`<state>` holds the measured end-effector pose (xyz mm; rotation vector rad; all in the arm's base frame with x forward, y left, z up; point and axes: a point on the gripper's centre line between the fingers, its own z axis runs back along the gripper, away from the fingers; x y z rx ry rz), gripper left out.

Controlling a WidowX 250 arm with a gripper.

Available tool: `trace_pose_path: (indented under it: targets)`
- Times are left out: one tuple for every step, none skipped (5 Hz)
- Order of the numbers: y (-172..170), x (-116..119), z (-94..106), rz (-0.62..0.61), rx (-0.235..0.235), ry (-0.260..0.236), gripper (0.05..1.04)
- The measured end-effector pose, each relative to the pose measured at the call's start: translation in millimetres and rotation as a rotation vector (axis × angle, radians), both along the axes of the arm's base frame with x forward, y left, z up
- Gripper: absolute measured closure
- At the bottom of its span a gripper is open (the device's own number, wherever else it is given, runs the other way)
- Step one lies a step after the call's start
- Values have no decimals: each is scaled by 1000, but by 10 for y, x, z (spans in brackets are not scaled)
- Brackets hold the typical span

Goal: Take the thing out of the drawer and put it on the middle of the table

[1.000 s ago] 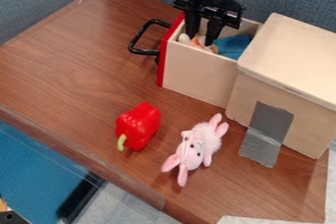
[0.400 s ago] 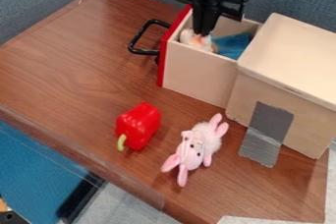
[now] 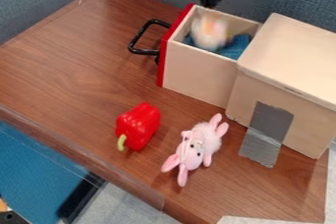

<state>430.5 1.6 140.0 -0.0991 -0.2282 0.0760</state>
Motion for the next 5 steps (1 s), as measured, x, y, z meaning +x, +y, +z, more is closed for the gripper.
trace_pose_path:
  targets:
    - [112,-90,368,22,-13,-89,1035]
    - [306,-311,393,54,-13,-77,1015]
    - [378,-391,329,63,-28,-54,870]
    - [316,-283,192,45,13,-54,613]
    - [167,-185,74,1,28,-68,303]
